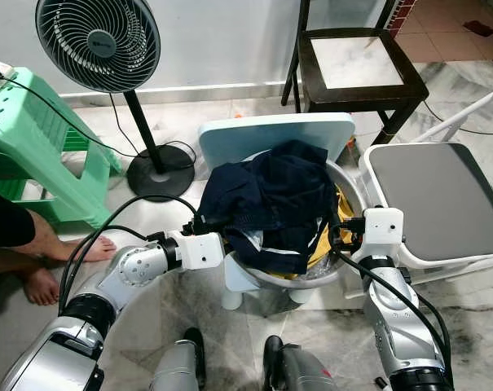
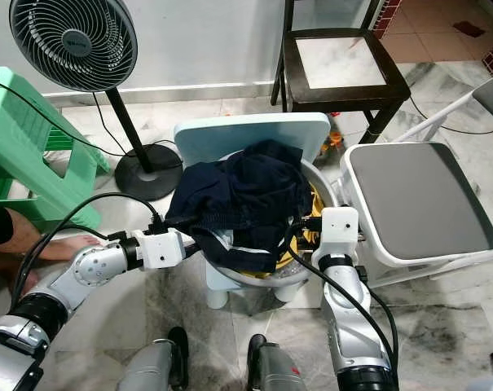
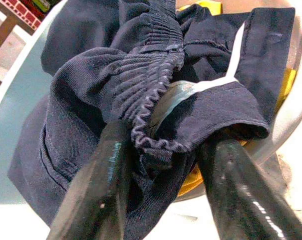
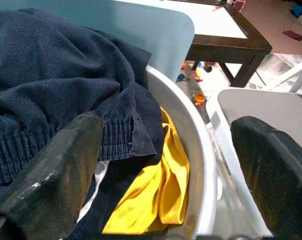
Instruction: Hang hanger
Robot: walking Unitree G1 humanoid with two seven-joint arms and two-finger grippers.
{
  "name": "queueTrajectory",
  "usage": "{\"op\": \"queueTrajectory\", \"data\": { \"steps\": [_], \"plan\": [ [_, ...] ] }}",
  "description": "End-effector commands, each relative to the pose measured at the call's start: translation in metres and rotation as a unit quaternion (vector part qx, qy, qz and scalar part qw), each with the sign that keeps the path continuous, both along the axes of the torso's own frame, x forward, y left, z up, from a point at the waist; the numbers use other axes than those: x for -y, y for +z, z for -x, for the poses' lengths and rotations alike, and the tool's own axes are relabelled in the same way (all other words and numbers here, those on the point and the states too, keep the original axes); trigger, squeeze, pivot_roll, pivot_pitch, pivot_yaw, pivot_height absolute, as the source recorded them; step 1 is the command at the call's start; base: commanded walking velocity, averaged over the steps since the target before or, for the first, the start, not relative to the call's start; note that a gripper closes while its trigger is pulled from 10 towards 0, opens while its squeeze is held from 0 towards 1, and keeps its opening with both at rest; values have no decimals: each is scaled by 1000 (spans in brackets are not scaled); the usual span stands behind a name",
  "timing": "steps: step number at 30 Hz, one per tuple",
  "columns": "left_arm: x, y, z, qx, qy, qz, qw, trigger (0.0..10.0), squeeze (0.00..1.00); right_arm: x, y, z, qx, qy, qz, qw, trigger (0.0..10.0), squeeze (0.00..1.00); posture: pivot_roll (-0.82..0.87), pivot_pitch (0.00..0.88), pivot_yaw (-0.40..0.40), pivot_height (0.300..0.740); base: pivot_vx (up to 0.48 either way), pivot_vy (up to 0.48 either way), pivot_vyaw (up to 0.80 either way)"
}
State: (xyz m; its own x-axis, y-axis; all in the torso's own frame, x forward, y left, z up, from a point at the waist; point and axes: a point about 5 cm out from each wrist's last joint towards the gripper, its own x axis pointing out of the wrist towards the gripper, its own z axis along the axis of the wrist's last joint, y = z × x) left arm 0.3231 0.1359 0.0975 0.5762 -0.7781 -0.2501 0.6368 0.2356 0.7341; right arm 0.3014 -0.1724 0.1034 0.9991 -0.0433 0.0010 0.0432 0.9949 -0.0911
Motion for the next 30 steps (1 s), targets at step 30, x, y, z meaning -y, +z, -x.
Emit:
{"op": "queueTrajectory", "data": {
  "steps": [30],
  "plan": [
    [2, 22, 3, 56, 5, 78, 995, 0, 0, 4, -4, -1, -8, -2, 6, 1000, 10000, 0, 81, 287, -22, 740, 0, 0, 0]
  ]
}}
